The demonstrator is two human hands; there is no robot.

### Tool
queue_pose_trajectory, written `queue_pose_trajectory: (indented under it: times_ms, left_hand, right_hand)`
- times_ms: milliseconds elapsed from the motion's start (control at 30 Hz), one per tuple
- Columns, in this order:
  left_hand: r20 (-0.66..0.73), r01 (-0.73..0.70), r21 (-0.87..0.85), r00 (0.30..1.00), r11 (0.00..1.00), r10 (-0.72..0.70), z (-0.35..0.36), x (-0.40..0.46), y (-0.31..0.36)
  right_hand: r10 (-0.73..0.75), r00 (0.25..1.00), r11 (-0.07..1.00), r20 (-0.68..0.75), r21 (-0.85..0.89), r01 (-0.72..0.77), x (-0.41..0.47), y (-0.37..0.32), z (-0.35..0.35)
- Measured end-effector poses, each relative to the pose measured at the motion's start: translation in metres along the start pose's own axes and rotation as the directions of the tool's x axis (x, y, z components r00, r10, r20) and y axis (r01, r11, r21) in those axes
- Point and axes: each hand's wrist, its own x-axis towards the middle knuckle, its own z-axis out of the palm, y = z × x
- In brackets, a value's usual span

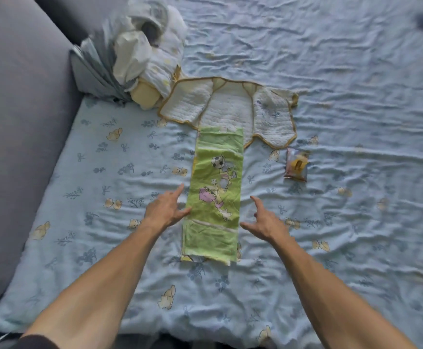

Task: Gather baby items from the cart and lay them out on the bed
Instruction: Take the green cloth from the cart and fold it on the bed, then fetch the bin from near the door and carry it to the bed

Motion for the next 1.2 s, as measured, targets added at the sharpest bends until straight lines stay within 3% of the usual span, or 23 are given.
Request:
queue_pose_trajectory:
  times_ms: [133,267,333,433,567,700,833,967,1200]
  left_hand:
    - [-0.229,-0.034,0.135,0.971,0.990,0.064,-0.173,-0.044,0.044]
    - [-0.443,-0.050,0.116,0.891,0.992,0.097,-0.365,-0.118,0.089]
    - [-0.566,-0.028,0.086,0.821,0.996,0.072,-0.449,-0.165,0.106]
    - [-0.704,-0.024,0.040,0.709,0.999,0.045,-0.551,-0.242,0.128]
    - [-0.826,-0.028,0.011,0.563,1.000,0.025,-0.640,-0.333,0.151]
    - [-0.882,-0.016,0.009,0.471,1.000,0.016,-0.677,-0.387,0.171]
    - [-0.879,-0.107,0.005,0.474,0.994,0.055,-0.666,-0.400,0.186]
    - [-0.868,-0.084,0.039,0.491,0.996,0.075,-0.659,-0.400,0.195]
    - [-0.762,-0.216,0.080,0.616,0.973,0.200,-0.634,-0.383,0.257]
  right_hand:
    - [-0.054,0.964,0.997,-0.260,-0.070,0.037,-0.077,-0.062,-0.147]
    - [-0.105,0.878,0.994,-0.467,-0.052,0.091,-0.184,-0.127,-0.320]
    - [-0.138,0.798,0.990,-0.586,-0.082,0.111,-0.248,-0.155,-0.399]
    - [-0.201,0.616,0.979,-0.762,-0.172,0.108,-0.345,-0.195,-0.492]
    - [-0.217,0.422,0.973,-0.880,-0.229,0.024,-0.452,-0.239,-0.562]
    - [-0.183,0.258,0.983,-0.949,-0.180,0.034,-0.509,-0.254,-0.579]
    - [-0.184,0.296,0.982,-0.937,-0.190,0.009,-0.523,-0.253,-0.565]
    - [-0.163,0.294,0.983,-0.942,-0.180,-0.030,-0.527,-0.237,-0.560]
    - [0.039,0.293,0.974,-0.955,-0.029,-0.225,-0.533,-0.162,-0.557]
